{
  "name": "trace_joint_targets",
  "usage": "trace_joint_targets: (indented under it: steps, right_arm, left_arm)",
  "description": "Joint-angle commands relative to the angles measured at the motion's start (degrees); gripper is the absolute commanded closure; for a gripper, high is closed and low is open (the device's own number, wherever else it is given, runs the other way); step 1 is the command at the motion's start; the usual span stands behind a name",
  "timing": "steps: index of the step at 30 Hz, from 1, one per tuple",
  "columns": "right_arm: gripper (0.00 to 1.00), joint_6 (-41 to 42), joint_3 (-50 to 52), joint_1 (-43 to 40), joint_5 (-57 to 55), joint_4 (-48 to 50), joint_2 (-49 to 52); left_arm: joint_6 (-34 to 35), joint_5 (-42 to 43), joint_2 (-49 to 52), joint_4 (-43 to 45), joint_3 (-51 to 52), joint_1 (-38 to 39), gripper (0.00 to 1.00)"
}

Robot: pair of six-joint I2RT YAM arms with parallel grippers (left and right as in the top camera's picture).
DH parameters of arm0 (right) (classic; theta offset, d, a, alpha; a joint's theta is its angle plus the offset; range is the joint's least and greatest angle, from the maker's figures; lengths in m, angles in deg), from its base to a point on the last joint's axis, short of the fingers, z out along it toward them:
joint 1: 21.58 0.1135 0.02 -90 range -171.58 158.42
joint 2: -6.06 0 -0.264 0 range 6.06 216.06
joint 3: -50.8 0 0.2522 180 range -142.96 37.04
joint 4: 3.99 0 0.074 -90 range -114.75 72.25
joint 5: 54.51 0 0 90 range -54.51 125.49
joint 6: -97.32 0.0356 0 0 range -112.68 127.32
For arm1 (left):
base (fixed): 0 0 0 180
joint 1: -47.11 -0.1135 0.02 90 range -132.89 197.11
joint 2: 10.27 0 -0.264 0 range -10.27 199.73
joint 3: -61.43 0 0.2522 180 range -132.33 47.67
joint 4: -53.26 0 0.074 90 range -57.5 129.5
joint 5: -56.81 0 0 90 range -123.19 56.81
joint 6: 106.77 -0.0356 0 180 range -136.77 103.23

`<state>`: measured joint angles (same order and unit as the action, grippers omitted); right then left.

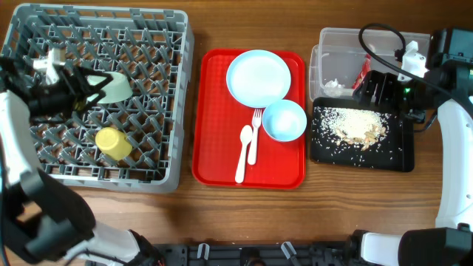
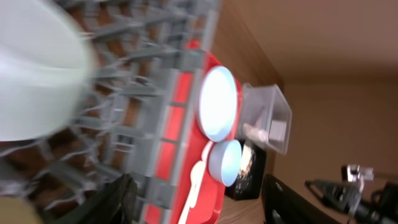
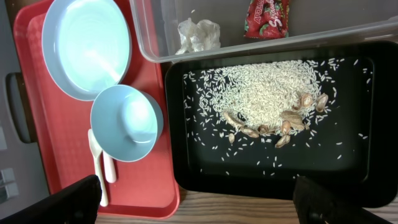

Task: Sort waste into correct bins and load items into the dishwasher rack
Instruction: 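Reach the left gripper to the blue bowl and grasp its rim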

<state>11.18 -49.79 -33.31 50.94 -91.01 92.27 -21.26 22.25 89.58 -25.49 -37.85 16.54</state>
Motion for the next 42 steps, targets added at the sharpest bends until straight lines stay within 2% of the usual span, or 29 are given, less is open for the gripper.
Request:
trace_joint_targets:
  steps: [1, 9, 11, 12, 14, 16, 22, 28, 36, 38, 41, 42]
  right_arm:
    - [0.0, 0.6, -0.8, 0.1, 1.1, 0.1, -1.3]
    - [0.0, 0.7, -0.8, 0.1, 0.9, 0.0, -1.3]
    - [0.0, 0.8, -0.8, 0.1, -0.7, -0.4, -1.3]
    - [0.0, 1.8, -0.8, 0.1, -3.2, -0.8, -1.3]
    - [0.0, 8.9, -0.8, 0.0, -12.3, -2.2, -1.3]
    - [0.0, 14.4, -0.8, -0.4, -19.3, -3.6, -1.3]
    - [0.0, 14.6, -0.8, -2.3, -18.8, -3.8, -1.3]
    - [0.0, 14.3, -0.8, -2.4, -18.2, -3.7, -1.3]
    - [0.0, 14.3, -0.8, -2.4, -18.0, -3.7, -1.3]
    - [0.0, 14.3, -0.8, -2.4, -18.0, -3.7, -1.3]
    - [0.0, 14.3, -0.8, -2.4, -18.0, -3.7, -1.3]
    - [0.0, 14.2, -0.8, -2.4, -18.0, -3.7, -1.3]
  left_arm:
    - [-1.5, -1.9, -5.5, -0.2, -0.4, 7.5, 0.38]
    - [-1.5, -20.1, -5.9, 1.0, -0.4, 30.8, 0.32]
    - [-1.5, -25.1, -5.3, 3.6, -0.4, 38.9, 0.3]
    - [-1.5, -27.2, -5.1, 4.7, -0.4, 41.9, 0.3]
    - [-1.5, -31.7, -4.4, 7.3, -0.4, 48.1, 0.29]
    - [-1.5, -35.8, -3.8, 9.6, -0.4, 53.4, 0.24]
    - [-1.5, -46.7, -0.4, 19.3, -0.4, 67.3, 0.17]
    - [-1.5, -49.1, 5.4, 25.9, -0.4, 75.2, 0.16]
    - [-1.5, -49.1, 14.4, 29.7, -0.4, 78.1, 0.18]
    - [-1.5, -49.1, 16.5, 29.7, -0.4, 78.1, 0.21]
    - [-1.5, -49.1, 18.9, 29.5, -0.4, 78.1, 0.37]
    - [-1.5, -49.1, 19.6, 29.4, -0.4, 78.1, 0.39]
